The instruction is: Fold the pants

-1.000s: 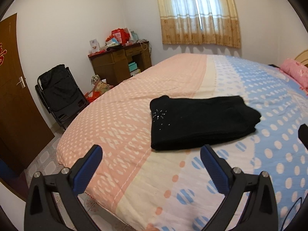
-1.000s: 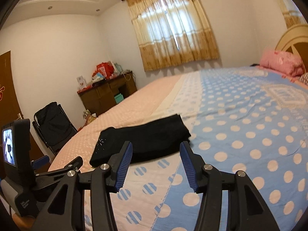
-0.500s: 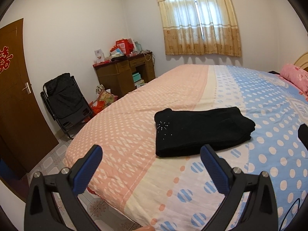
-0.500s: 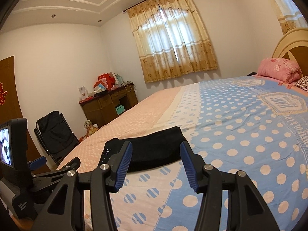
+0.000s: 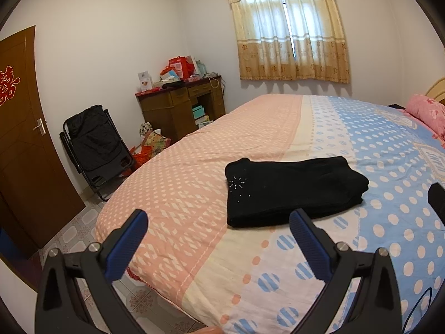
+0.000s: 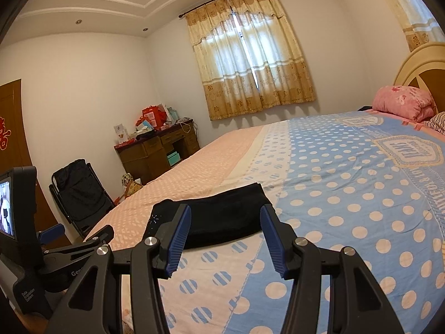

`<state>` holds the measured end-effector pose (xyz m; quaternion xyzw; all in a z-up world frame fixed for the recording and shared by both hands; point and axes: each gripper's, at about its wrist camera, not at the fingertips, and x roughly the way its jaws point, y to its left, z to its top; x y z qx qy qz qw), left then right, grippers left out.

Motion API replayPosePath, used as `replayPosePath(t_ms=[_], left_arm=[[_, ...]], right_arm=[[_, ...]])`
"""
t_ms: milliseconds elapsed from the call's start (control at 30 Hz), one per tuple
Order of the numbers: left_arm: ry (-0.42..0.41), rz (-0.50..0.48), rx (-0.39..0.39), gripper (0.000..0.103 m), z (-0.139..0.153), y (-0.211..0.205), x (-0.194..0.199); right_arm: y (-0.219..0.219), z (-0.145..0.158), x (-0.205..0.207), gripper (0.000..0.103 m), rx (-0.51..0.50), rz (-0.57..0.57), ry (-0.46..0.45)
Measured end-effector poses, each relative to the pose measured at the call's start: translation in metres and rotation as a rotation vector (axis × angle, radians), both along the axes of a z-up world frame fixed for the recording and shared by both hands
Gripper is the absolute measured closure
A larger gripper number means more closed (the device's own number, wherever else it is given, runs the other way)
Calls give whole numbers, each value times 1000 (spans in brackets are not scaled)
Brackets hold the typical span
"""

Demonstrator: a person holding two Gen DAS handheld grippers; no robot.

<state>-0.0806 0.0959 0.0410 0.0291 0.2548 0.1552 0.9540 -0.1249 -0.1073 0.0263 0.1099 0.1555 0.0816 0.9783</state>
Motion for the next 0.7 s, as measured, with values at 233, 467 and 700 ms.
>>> replayPosePath(t_ms=[233,467,700], left_arm=[[-1,-1,1,0,0,0,0],[1,1,0,0,0,0,0],[5,-1,-2,0,1,1,0]], right_arm=[[-1,1,0,49,2,-5,-4],[-2,1,-1,49,1,-5,-2],[-4,0,-2,49,4,-6,2]])
